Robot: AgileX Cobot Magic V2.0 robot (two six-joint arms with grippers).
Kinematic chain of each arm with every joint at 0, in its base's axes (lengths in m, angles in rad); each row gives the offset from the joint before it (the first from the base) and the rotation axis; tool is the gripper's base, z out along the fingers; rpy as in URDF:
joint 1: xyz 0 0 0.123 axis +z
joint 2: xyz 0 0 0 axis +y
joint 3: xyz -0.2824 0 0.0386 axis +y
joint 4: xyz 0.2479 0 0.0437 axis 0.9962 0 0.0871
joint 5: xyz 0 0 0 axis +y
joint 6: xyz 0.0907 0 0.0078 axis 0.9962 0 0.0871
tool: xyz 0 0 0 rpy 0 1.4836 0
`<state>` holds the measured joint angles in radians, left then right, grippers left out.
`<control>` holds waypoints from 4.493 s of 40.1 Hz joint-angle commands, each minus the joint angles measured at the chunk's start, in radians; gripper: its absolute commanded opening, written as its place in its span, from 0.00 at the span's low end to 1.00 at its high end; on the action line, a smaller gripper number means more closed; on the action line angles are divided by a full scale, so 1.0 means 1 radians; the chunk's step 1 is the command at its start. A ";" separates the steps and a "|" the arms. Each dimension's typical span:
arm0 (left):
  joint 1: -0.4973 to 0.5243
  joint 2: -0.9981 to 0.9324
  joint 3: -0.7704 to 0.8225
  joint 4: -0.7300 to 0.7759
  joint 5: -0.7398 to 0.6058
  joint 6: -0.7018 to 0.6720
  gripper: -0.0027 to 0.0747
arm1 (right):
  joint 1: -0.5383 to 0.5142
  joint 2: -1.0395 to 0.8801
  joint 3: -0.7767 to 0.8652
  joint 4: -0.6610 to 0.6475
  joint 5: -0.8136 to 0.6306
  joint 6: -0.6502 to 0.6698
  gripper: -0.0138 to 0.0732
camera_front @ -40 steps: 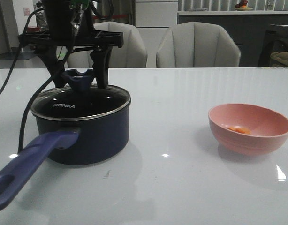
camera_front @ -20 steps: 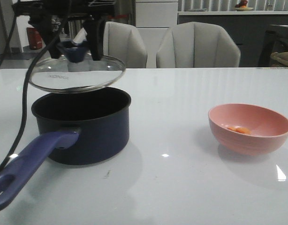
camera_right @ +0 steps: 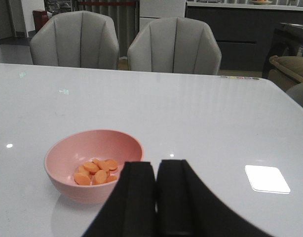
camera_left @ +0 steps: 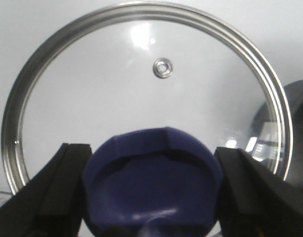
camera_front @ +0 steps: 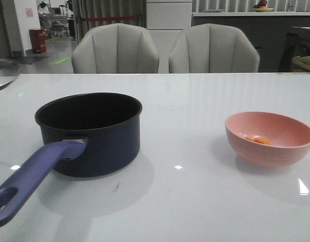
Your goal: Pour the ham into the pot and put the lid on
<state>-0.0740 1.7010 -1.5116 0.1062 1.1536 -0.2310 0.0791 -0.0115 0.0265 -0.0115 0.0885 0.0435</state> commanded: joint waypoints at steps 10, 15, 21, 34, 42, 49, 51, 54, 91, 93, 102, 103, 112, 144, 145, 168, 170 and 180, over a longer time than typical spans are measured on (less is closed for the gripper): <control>0.135 -0.055 0.251 -0.128 -0.269 0.143 0.37 | -0.007 -0.019 -0.004 -0.009 -0.089 0.000 0.33; 0.140 -0.036 0.319 -0.129 -0.364 0.174 0.37 | -0.007 -0.019 -0.004 -0.009 -0.089 0.000 0.33; 0.140 0.015 0.334 -0.136 -0.388 0.180 0.37 | -0.007 -0.019 -0.004 -0.009 -0.089 0.000 0.33; 0.138 0.081 0.334 -0.140 -0.380 0.197 0.56 | -0.007 -0.019 -0.004 -0.009 -0.089 0.000 0.33; 0.135 0.082 0.330 -0.128 -0.351 0.199 0.87 | -0.007 -0.019 -0.004 -0.009 -0.089 0.000 0.33; 0.135 0.068 0.281 -0.116 -0.314 0.199 0.86 | -0.007 -0.019 -0.004 -0.009 -0.089 0.000 0.33; 0.133 0.048 0.274 -0.118 -0.313 0.199 0.86 | -0.007 -0.019 -0.004 -0.009 -0.089 0.000 0.33; 0.131 0.003 0.274 -0.118 -0.326 0.199 0.86 | -0.007 -0.019 -0.004 -0.009 -0.089 0.000 0.33; -0.075 -1.055 0.864 -0.188 -0.806 0.220 0.86 | -0.007 -0.019 -0.004 -0.009 -0.089 0.000 0.33; -0.089 -1.108 0.895 -0.181 -0.805 0.220 0.86 | -0.007 -0.018 -0.004 -0.009 -0.089 0.000 0.33; -0.105 -1.363 1.033 -0.138 -0.890 0.220 0.86 | -0.007 -0.018 -0.004 -0.009 -0.089 0.000 0.33; -0.105 -1.382 1.045 -0.138 -0.899 0.220 0.86 | -0.007 -0.018 -0.004 -0.009 -0.089 0.000 0.33; -0.107 -1.484 1.123 -0.139 -0.915 0.210 0.86 | -0.007 -0.018 -0.004 -0.009 -0.089 0.000 0.33; -0.145 -1.489 1.137 -0.127 -0.901 0.210 0.86 | -0.007 -0.015 -0.029 0.011 -0.209 0.000 0.33; -0.145 -1.489 1.137 -0.127 -0.901 0.210 0.86 | -0.007 -0.009 -0.041 0.022 -0.202 0.000 0.33; -0.145 -1.489 1.137 -0.127 -0.901 0.210 0.86 | -0.007 0.526 -0.420 0.040 0.104 0.002 0.34; -0.145 -1.489 1.137 -0.127 -0.901 0.210 0.86 | -0.007 0.557 -0.426 0.040 0.105 0.000 0.36; -0.145 -1.489 1.137 -0.127 -0.901 0.210 0.86 | -0.007 0.779 -0.558 0.042 0.217 -0.008 0.69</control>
<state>-0.2123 0.2029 -0.3473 -0.0207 0.3253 -0.0094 0.0791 0.7055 -0.4468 0.0278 0.3371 0.0448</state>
